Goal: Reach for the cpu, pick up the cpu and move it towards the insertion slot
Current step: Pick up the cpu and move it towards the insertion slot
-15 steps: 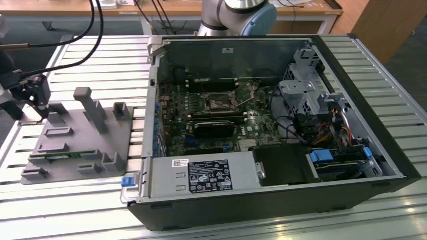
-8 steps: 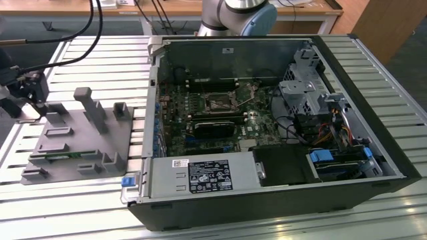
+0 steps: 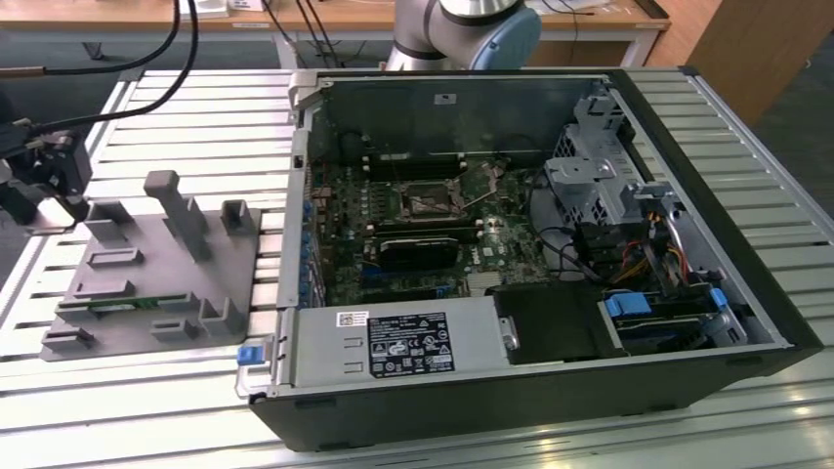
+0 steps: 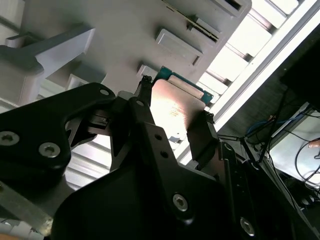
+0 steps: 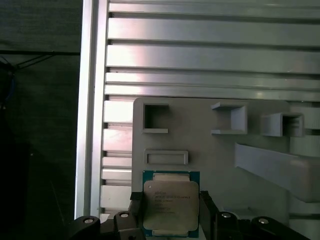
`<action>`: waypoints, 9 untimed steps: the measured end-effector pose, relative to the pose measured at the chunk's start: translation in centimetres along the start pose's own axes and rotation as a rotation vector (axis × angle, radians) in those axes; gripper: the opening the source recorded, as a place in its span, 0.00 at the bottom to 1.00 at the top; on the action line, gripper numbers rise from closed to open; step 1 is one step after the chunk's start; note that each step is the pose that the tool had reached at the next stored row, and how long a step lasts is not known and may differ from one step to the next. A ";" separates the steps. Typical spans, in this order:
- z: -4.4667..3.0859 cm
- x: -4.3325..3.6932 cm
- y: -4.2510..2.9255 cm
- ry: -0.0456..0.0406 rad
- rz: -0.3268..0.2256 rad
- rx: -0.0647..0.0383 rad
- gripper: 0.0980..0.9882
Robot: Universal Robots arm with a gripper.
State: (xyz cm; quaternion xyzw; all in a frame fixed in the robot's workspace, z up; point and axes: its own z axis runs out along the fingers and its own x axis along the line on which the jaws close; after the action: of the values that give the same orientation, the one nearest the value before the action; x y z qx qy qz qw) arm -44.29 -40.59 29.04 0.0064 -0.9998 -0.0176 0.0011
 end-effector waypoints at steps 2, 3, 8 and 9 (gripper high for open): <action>-0.21 0.00 0.02 -0.0001 0.000 0.000 0.49; -0.35 0.00 0.04 -0.0001 0.000 0.000 0.49; -1.24 0.00 0.11 0.0000 0.000 0.001 0.49; -1.46 0.00 0.13 -0.0001 0.000 0.001 0.49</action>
State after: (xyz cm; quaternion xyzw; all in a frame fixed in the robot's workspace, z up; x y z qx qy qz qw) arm -44.29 -40.51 30.51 0.0064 -0.9998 -0.0173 0.0010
